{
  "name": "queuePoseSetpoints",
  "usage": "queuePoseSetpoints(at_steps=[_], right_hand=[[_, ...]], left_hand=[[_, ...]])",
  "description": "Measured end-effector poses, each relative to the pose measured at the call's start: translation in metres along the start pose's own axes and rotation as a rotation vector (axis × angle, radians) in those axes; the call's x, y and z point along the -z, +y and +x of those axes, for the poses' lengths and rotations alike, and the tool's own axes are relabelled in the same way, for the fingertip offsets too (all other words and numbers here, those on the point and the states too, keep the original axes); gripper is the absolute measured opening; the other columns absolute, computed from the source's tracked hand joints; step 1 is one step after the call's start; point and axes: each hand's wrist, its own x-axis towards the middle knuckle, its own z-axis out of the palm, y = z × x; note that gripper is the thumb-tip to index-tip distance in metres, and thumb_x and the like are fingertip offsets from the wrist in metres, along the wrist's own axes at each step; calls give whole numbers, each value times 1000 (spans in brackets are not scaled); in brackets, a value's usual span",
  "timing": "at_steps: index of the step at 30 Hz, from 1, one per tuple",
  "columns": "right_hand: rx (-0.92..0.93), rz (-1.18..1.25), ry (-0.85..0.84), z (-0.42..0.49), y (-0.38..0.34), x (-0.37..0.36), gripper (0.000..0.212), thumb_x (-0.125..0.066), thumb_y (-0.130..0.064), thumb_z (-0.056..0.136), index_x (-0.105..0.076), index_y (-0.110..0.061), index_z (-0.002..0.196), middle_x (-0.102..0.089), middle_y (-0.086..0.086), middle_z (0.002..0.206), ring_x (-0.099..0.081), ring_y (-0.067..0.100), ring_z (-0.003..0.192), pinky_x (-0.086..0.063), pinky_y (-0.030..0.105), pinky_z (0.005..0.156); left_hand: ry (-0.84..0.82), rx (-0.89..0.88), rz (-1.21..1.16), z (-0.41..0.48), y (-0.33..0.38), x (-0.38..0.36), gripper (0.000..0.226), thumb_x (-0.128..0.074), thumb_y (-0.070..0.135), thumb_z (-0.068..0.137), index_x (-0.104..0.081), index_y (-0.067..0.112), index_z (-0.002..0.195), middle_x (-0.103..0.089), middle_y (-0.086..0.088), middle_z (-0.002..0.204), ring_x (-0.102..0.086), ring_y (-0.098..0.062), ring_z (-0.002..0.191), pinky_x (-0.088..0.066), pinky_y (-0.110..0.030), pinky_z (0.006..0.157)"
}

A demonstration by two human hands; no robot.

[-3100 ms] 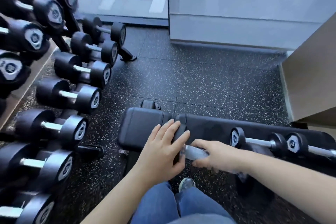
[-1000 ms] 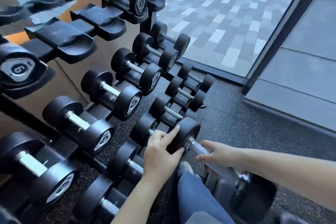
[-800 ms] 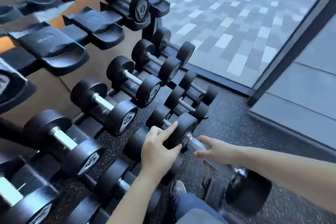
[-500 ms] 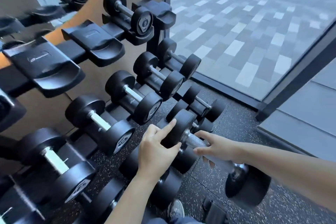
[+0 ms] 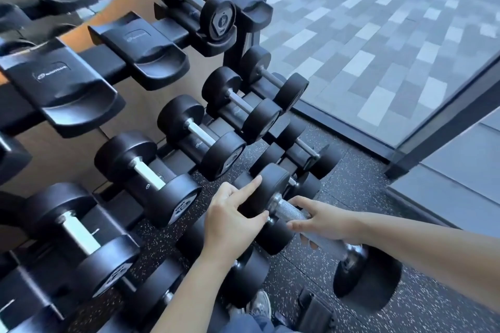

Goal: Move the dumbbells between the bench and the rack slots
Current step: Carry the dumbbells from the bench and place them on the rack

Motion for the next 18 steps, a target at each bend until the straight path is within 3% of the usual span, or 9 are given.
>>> queuePoseSetpoints(at_steps=[4, 8, 10, 13, 18], right_hand=[[-31, -23, -21, 11, -8, -9, 29, -58, -34, 89, -43, -34, 114, -61, 2, 72, -56, 13, 57, -50, 34, 64], [-19, -24, -21, 22, -24, -22, 33, -59, -33, 90, -42, -32, 118, -62, 6, 76, -57, 16, 59, -51, 34, 61], [-10, -52, -12, 27, -33, -30, 35, -59, -33, 90, -42, -30, 120, -64, 9, 82, -58, 15, 62, -52, 33, 62], [-14, -37, -12, 33, -49, -42, 40, -58, -33, 90, -39, -28, 125, -62, 5, 74, -58, 12, 51, -50, 27, 52], [-14, -3, -3, 43, -72, -58, 33, -57, -33, 90, -42, -28, 120, -60, 3, 69, -57, 11, 48, -48, 24, 48]], left_hand=[[-5, 42, -20, 1, -11, 11, 70, -80, 22, 63, -45, 58, 111, -38, 8, 74, -42, -6, 65, -45, -20, 70], [10, 44, -12, 2, -25, 28, 69, -81, 21, 63, -48, 52, 115, -36, 9, 72, -40, -4, 62, -38, -9, 64], [11, 54, -20, 4, -30, 39, 66, -81, 20, 63, -53, 46, 117, -35, 9, 71, -40, -5, 63, -39, -11, 64], [23, 33, -23, 7, -39, 58, 68, -81, 18, 62, -51, 45, 117, -35, 8, 71, -40, -6, 63, -42, -16, 65], [45, 6, -20, 20, -55, 81, 64, -81, 15, 62, -57, 40, 116, -38, 8, 72, -42, -3, 66, -36, -5, 65]])
